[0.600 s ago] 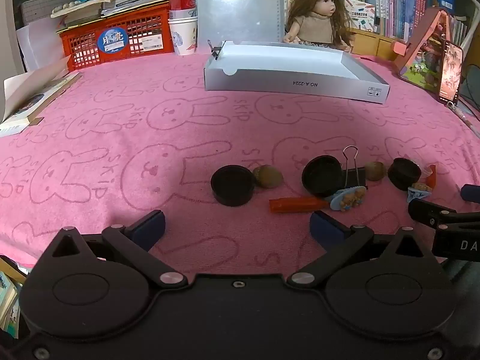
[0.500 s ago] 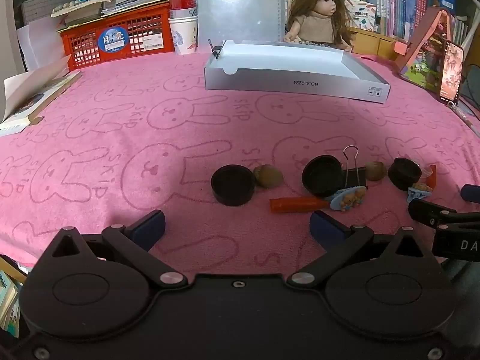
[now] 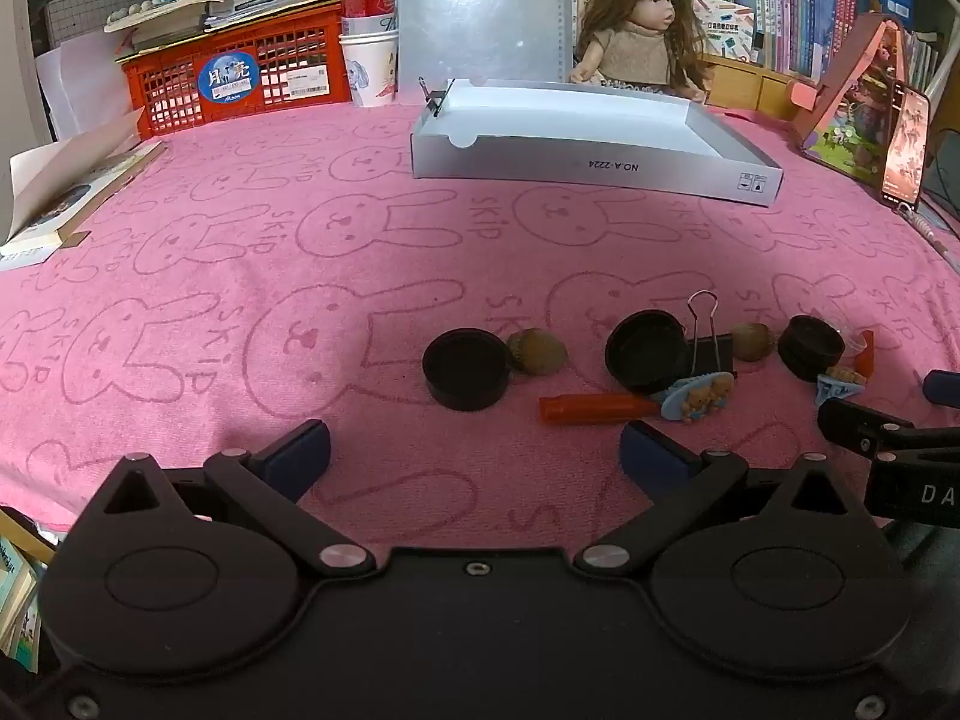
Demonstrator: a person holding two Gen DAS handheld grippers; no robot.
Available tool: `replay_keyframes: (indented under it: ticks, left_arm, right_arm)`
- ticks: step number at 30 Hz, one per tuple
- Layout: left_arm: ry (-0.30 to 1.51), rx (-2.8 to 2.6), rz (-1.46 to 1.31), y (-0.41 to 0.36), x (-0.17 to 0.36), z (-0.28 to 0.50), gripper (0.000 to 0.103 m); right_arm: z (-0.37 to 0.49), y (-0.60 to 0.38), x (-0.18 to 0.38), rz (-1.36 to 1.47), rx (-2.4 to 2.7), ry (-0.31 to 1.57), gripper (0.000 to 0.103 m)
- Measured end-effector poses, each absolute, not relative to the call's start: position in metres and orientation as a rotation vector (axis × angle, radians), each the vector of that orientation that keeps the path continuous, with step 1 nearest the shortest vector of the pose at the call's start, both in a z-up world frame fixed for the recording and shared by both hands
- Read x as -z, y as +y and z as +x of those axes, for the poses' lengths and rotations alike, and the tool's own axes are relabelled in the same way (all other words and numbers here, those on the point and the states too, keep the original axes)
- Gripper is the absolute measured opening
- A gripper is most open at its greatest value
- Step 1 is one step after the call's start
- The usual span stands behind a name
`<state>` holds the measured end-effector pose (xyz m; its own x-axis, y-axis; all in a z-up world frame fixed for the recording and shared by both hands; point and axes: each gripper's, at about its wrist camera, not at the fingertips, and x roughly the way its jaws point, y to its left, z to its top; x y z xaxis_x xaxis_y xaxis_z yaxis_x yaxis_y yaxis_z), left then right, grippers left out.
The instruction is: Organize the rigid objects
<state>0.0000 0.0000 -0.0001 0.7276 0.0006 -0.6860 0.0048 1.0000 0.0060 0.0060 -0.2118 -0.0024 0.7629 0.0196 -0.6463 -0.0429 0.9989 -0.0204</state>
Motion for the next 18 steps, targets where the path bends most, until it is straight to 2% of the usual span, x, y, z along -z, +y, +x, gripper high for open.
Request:
replay_keyframes:
  ticks: [18]
  left_arm:
    - [0.762, 0.003, 0.008, 0.0, 0.0004, -0.0006, 0.103]
  right_arm:
    - [0.005, -0.2121, 0.0013, -0.035, -0.034, 0.702, 0.103]
